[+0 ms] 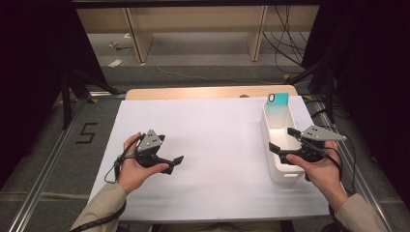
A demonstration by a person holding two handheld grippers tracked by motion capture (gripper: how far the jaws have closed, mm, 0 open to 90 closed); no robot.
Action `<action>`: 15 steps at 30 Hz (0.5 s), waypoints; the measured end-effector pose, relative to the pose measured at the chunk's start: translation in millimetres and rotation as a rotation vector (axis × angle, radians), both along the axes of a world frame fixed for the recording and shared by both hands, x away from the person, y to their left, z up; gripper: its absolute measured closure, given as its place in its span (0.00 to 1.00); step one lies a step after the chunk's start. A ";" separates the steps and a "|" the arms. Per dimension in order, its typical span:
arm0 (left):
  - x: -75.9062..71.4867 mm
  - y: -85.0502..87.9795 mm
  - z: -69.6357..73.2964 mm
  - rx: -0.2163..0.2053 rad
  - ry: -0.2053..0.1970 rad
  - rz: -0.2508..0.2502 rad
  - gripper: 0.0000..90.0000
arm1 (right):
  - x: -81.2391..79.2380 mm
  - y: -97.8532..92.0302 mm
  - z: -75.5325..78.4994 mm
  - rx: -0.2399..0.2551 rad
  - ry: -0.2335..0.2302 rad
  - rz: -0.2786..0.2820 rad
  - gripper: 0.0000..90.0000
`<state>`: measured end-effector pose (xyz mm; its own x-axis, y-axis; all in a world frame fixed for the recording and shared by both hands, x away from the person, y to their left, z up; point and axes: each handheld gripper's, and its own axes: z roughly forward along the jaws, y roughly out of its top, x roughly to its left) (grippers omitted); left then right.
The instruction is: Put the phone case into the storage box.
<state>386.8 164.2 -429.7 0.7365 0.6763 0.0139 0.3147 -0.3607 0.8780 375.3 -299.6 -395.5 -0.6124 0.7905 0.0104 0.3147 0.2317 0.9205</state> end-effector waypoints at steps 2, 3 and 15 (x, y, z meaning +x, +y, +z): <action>0.0 -0.2 -0.4 -0.001 0.002 0.000 0.00 | -0.6 -0.3 -0.3 0.004 -0.005 0.002 0.12; 0.1 -0.3 -0.5 0.000 0.002 0.000 0.00 | -1.2 -0.7 -0.3 0.003 -0.003 0.005 0.12; 0.0 -0.4 -0.5 0.001 0.001 -0.001 0.00 | -6.3 -3.9 -2.0 0.011 -0.009 0.014 0.12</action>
<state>386.8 163.8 -430.2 0.7373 0.6754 0.0135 0.3152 -0.3616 0.8774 369.0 -303.4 -397.5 -0.6236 0.7817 0.0135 0.3036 0.2262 0.9256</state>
